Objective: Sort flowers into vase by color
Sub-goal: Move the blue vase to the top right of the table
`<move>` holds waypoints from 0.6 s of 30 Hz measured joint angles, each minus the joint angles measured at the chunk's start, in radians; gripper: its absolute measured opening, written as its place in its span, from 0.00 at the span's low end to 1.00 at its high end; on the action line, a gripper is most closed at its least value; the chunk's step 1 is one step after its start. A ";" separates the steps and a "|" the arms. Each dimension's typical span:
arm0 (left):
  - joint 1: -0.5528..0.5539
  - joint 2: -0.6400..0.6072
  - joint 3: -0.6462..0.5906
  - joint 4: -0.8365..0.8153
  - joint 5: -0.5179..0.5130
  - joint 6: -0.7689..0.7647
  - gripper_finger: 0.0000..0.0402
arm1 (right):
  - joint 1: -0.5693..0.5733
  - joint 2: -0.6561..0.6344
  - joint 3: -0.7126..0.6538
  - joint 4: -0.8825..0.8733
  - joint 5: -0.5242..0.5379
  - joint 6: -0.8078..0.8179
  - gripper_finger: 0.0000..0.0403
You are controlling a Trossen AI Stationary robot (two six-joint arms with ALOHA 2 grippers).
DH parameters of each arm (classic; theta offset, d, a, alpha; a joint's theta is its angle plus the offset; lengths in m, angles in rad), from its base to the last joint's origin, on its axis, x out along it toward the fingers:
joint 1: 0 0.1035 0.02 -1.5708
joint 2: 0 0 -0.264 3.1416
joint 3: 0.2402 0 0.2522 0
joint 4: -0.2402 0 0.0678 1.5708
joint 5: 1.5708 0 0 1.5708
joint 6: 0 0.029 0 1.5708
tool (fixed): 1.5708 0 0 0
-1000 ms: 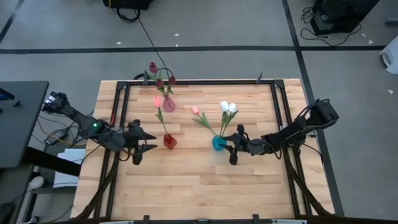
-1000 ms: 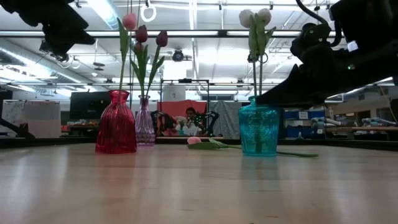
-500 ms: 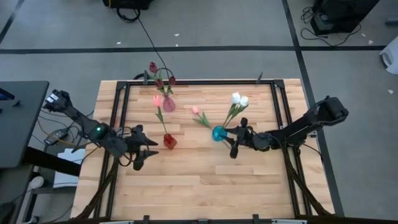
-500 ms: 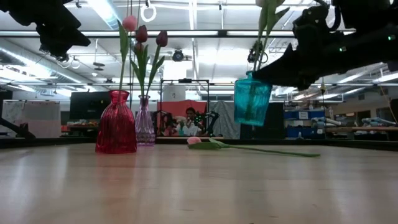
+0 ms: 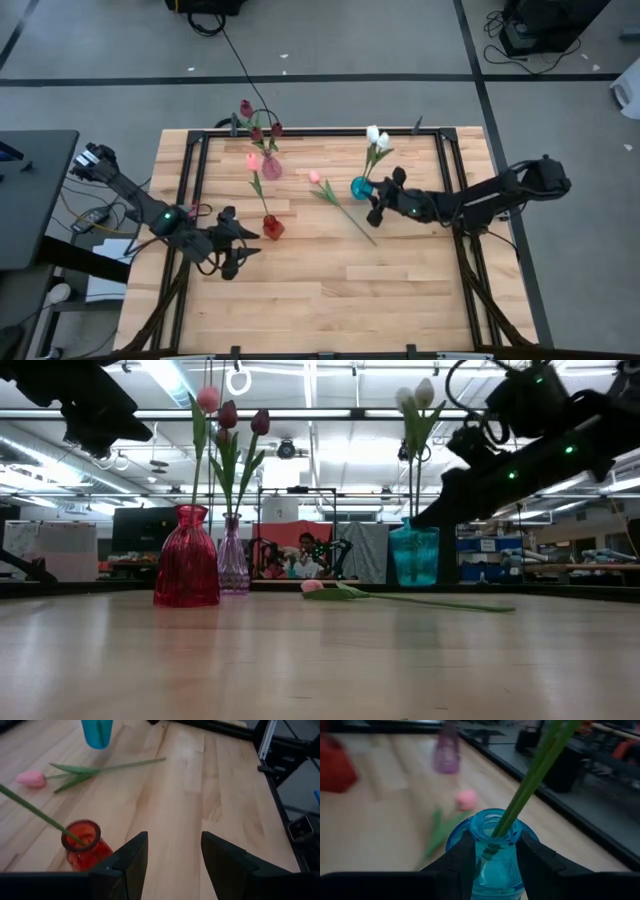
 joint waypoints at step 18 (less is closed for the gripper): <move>0.000 0.052 0.000 0.098 -0.055 0.078 0.47 | -0.302 0.096 0.001 0.142 -0.283 -0.054 0.34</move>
